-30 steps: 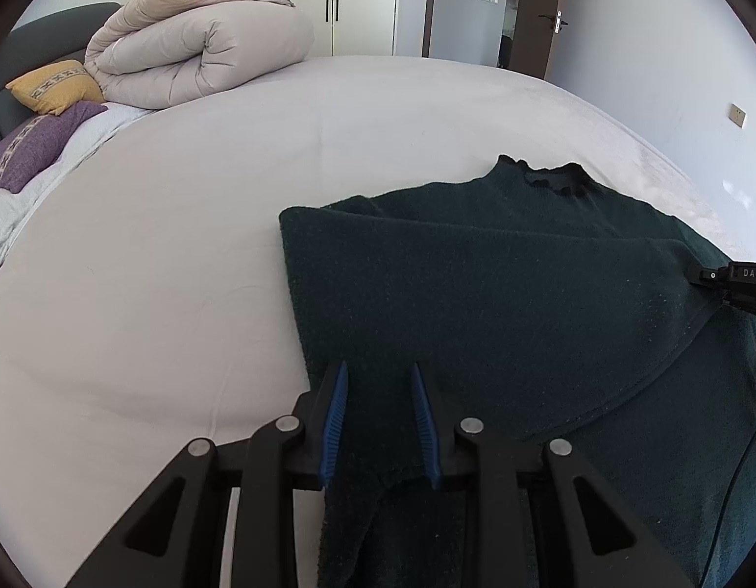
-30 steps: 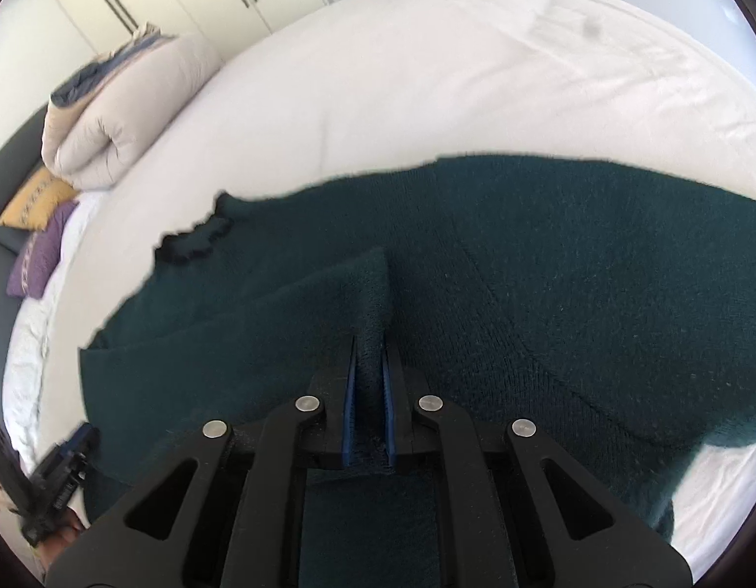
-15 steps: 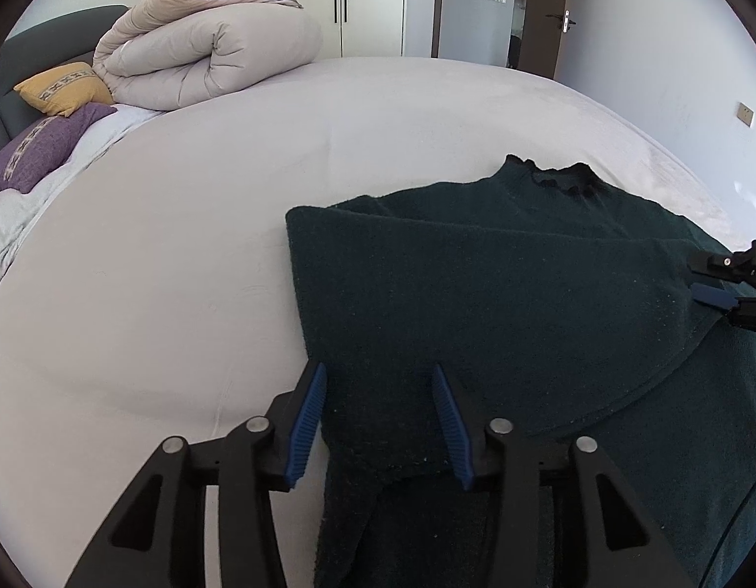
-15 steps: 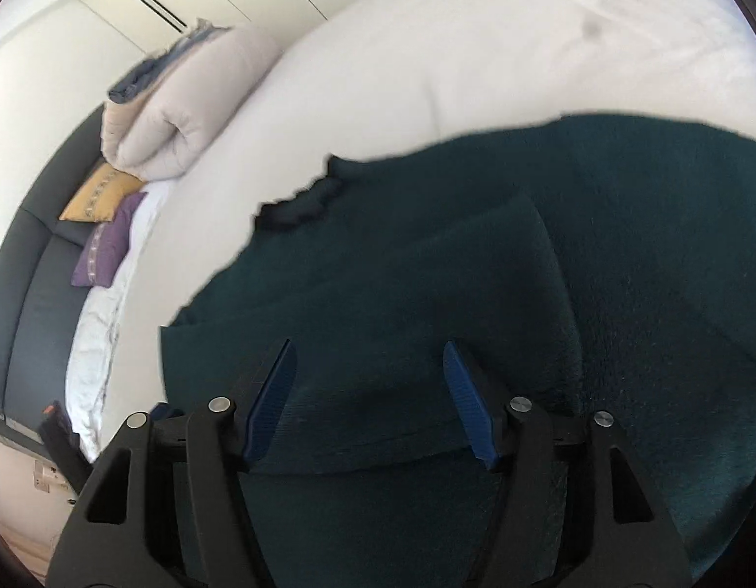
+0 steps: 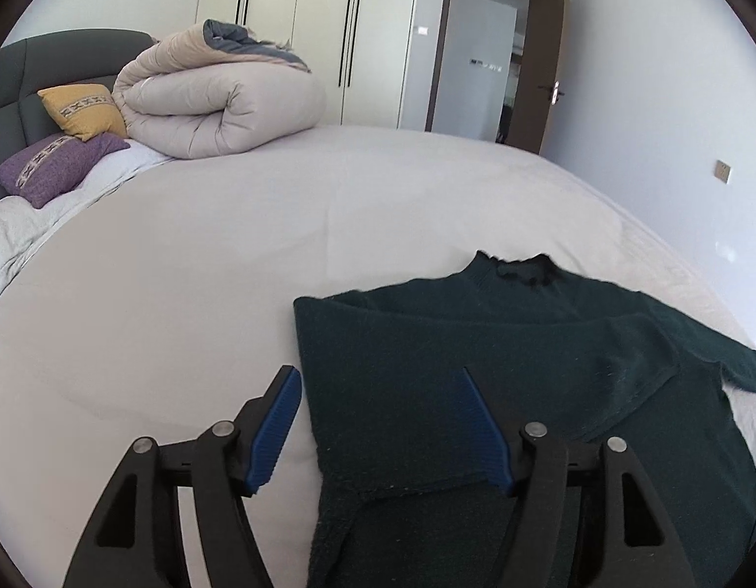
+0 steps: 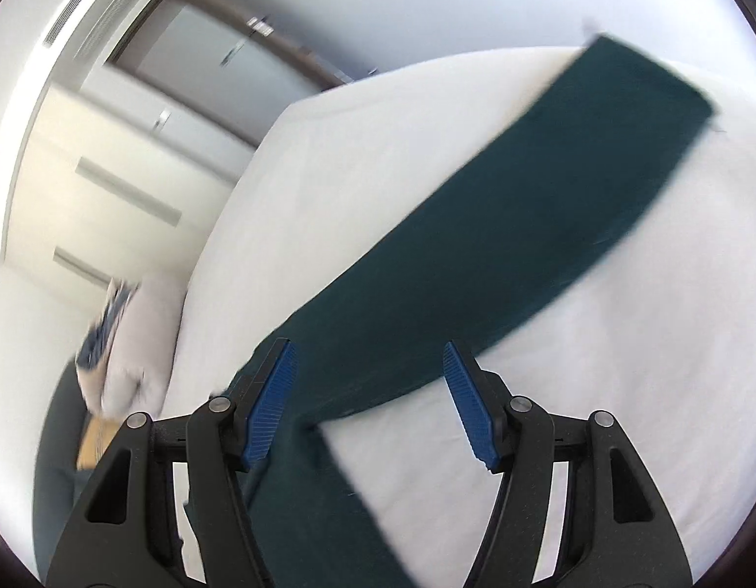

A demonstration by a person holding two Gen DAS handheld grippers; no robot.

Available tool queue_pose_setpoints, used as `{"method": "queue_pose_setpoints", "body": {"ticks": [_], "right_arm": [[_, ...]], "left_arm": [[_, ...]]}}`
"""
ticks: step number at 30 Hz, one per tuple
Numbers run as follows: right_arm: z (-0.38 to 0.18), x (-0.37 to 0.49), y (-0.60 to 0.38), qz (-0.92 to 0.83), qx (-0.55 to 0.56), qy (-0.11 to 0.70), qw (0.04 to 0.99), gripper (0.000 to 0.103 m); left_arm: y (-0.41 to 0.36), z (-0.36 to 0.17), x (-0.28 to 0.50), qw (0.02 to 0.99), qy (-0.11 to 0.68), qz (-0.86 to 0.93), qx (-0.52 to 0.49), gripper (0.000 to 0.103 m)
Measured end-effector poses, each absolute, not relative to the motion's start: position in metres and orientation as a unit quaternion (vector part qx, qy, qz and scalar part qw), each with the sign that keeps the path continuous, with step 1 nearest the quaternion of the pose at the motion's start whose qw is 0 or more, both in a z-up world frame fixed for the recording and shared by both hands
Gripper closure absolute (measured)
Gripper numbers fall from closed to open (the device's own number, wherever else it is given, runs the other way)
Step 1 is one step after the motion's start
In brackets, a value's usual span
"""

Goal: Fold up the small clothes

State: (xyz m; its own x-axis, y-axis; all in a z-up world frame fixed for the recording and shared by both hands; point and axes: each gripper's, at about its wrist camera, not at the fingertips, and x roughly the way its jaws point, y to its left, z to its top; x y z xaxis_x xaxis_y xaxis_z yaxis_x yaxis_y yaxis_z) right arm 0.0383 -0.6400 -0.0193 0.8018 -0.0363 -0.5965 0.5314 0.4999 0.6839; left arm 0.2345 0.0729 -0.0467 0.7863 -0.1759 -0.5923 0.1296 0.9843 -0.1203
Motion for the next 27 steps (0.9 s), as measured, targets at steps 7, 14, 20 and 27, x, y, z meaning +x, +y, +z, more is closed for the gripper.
{"method": "queue_pose_setpoints", "body": {"ticks": [7,14,20,27], "right_arm": [[-0.051,-0.042,-0.74,-0.277,0.589,0.184,0.737,0.043],[-0.057,-0.008,-0.769,-0.261,0.599,0.155,0.741,0.044],[-0.055,0.034,-0.751,-0.281,0.558,0.176,0.761,0.084],[0.016,0.139,-0.633,-0.216,0.39,0.241,0.862,0.09]], "left_arm": [[0.054,-0.046,0.226,0.942,0.299,-0.147,-0.037,0.029],[0.046,-0.053,0.228,0.933,0.314,-0.171,-0.048,0.028],[0.051,-0.057,0.233,0.925,0.328,-0.176,-0.075,0.026],[0.061,-0.058,0.237,0.909,0.338,-0.201,-0.138,0.016]]}}
